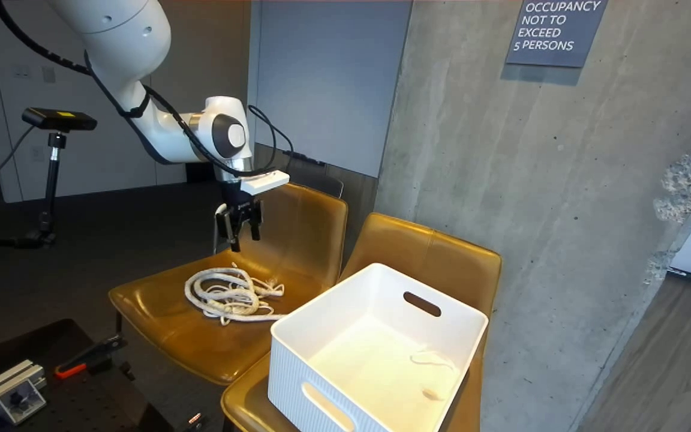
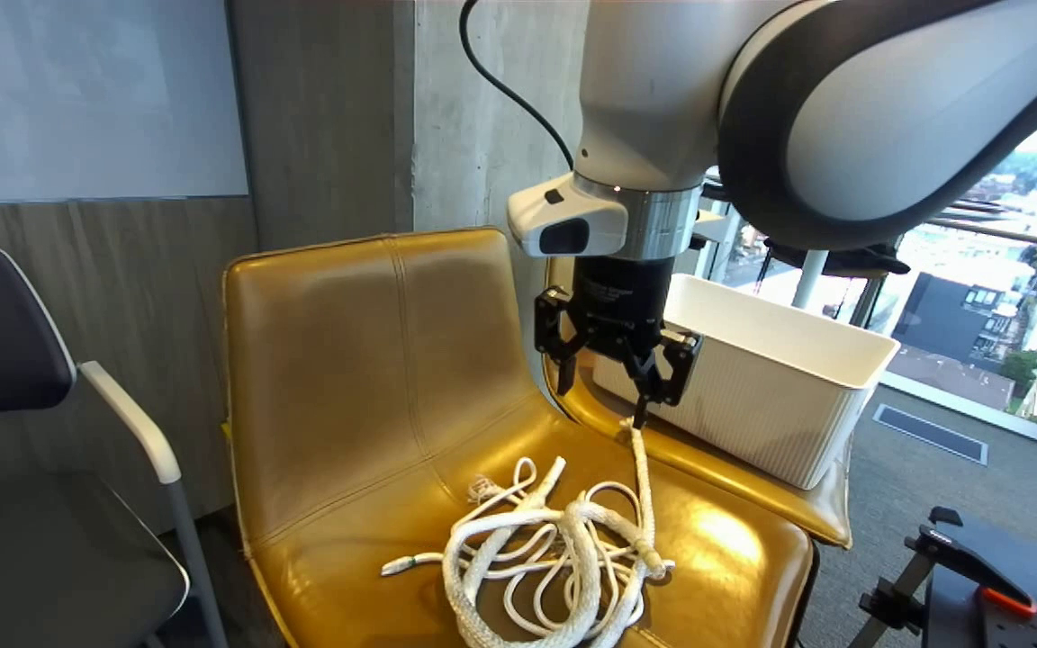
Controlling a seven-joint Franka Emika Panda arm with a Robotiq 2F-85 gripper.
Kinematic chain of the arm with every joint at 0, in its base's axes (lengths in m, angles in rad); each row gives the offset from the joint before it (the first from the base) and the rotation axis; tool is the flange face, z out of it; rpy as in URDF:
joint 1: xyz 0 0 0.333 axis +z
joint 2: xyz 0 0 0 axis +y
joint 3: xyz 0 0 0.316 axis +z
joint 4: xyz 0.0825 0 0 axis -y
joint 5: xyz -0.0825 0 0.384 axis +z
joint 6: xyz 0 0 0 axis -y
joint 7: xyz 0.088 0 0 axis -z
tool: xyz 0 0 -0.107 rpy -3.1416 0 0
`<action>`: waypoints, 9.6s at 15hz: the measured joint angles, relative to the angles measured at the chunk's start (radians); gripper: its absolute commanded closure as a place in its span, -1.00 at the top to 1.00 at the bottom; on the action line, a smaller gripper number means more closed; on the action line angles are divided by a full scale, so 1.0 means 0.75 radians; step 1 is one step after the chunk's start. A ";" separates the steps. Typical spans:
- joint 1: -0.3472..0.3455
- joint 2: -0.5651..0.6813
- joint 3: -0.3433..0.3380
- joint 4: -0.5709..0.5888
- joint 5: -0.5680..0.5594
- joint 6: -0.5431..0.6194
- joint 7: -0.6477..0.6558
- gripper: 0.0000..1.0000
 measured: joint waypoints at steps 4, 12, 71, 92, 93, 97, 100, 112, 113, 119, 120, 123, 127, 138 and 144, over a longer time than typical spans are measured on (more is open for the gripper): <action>-0.147 0.000 -0.082 0.004 0.006 0.001 -0.127 1.00; -0.517 -0.039 -0.218 0.063 0.177 0.005 -0.521 1.00; -0.656 1.082 -0.235 1.651 0.451 -0.443 -1.000 -0.98; -0.311 0.632 -0.278 1.327 0.292 -0.443 -0.640 -0.98; -0.283 0.589 -0.284 1.269 0.282 -0.448 -0.594 -0.98; -0.190 0.410 -0.285 1.018 0.277 -0.505 -0.451 -0.98; -0.157 0.274 -0.230 0.824 0.280 -0.551 -0.380 -0.98; -0.020 -0.340 0.040 0.014 0.336 -0.548 -0.246 -0.98; 0.005 -0.385 0.063 -0.045 0.350 -0.548 -0.223 -0.98; 0.156 -0.515 0.176 -0.287 0.418 -0.421 -0.049 -0.98; 0.164 -0.503 0.176 -0.295 0.418 -0.376 -0.038 -0.98; 0.152 -0.456 0.158 -0.312 0.402 -0.260 -0.031 -0.98; 0.082 -0.407 0.102 -0.335 0.398 -0.159 -0.037 -0.98; -0.038 -0.199 0.060 -0.169 0.406 -0.100 -0.075 0.14; -0.235 -0.019 0.005 0.134 0.459 -0.197 -0.388 0.53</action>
